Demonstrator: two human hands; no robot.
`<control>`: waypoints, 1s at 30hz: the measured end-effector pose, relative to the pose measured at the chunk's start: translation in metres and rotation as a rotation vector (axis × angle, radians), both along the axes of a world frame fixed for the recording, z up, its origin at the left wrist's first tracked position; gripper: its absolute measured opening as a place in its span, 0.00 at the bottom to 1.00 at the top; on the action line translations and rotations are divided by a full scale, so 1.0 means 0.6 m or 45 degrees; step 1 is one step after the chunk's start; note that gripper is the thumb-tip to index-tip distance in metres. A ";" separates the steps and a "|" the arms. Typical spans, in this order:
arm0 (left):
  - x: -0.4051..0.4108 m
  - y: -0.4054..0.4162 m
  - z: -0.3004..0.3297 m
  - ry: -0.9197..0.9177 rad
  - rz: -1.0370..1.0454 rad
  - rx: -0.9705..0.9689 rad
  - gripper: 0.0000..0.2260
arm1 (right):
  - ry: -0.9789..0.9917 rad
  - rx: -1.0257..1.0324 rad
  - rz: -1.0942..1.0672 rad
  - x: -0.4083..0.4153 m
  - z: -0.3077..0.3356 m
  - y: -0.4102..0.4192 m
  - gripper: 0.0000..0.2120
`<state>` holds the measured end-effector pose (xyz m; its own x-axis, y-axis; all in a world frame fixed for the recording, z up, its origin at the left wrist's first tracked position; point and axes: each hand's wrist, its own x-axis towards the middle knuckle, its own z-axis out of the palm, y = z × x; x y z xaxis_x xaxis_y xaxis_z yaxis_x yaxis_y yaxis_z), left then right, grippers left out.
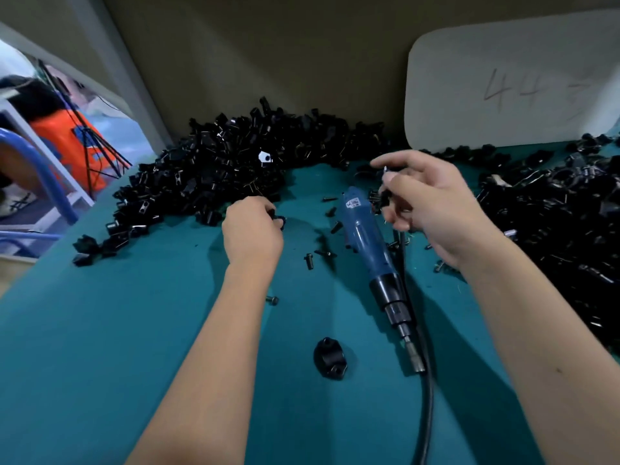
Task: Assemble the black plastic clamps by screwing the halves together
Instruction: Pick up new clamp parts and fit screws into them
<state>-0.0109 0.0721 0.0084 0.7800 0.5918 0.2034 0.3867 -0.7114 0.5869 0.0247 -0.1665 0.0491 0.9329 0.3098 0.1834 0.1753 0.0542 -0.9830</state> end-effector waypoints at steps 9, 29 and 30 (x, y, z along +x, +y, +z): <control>-0.023 -0.093 0.022 -0.643 -0.159 -1.489 0.16 | 0.130 0.270 0.161 0.009 -0.008 -0.053 0.12; -0.038 -0.132 0.002 -0.382 -0.843 -2.389 0.17 | 0.167 0.303 0.312 -0.003 -0.032 -0.020 0.15; -0.038 -0.133 0.001 -0.384 -0.832 -2.416 0.18 | 0.152 0.297 0.325 -0.002 -0.033 -0.022 0.16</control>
<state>-0.0335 -0.0076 0.0092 0.9892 -0.1275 -0.0722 0.1453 0.7906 0.5948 0.0235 -0.1796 0.0295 0.8499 0.4982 0.1713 0.0119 0.3069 -0.9517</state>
